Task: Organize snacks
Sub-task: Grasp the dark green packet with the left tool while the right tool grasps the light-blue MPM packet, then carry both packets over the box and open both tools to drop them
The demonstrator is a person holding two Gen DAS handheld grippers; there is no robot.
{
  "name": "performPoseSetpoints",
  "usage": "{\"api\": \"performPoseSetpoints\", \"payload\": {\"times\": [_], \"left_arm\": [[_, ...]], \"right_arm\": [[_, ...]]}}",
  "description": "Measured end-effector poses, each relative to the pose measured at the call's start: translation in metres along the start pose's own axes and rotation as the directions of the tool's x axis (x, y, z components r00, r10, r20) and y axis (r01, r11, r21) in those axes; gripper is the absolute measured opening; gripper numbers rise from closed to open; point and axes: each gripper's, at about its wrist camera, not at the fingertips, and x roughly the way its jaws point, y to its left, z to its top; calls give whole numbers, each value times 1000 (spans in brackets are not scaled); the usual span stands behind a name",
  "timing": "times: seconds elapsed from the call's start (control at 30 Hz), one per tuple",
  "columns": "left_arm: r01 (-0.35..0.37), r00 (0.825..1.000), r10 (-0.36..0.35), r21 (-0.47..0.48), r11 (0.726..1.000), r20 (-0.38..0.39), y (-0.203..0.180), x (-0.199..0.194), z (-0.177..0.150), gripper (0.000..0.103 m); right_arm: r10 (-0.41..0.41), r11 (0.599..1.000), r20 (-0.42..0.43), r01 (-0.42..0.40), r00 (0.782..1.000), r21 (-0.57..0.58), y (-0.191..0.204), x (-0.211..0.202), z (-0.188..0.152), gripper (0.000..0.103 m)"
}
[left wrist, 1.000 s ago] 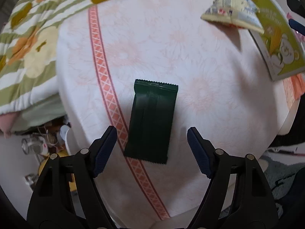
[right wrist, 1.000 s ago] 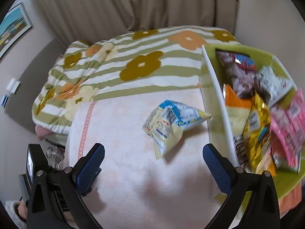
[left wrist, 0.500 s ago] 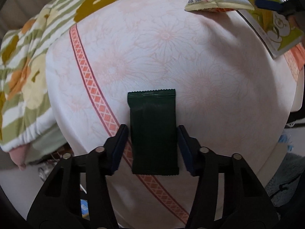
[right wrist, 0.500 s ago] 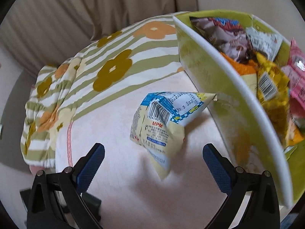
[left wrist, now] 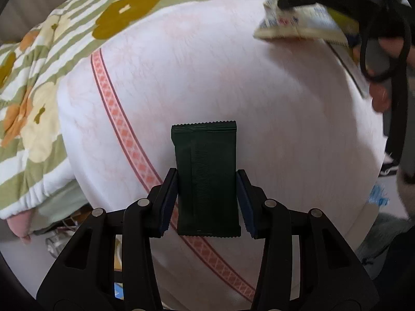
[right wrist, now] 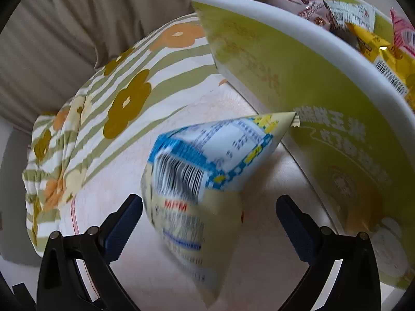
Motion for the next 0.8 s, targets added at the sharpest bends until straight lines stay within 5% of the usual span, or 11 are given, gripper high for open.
{"api": "performPoseSetpoints", "payload": {"times": [0.13,0.2,0.37,0.8], "left_arm": [[11,1000,-10,-24,1000,27,8,-5,15,41],[9,999,-8,-31,999,42,10,-8,22,41],[13,997,-8,-66,998,79,15,-18,35,41],[-29,973,50,-94,995,223,-14,-98,84,41]], "right_arm": [[20,1000,7,-20,1000,5,2,3,7,99],[31,999,5,-31,999,-8,4,4,8,77],[61,997,-7,-62,998,-54,12,2,11,63],[218,957,86,-195,972,-214,22,-85,26,61]]}}
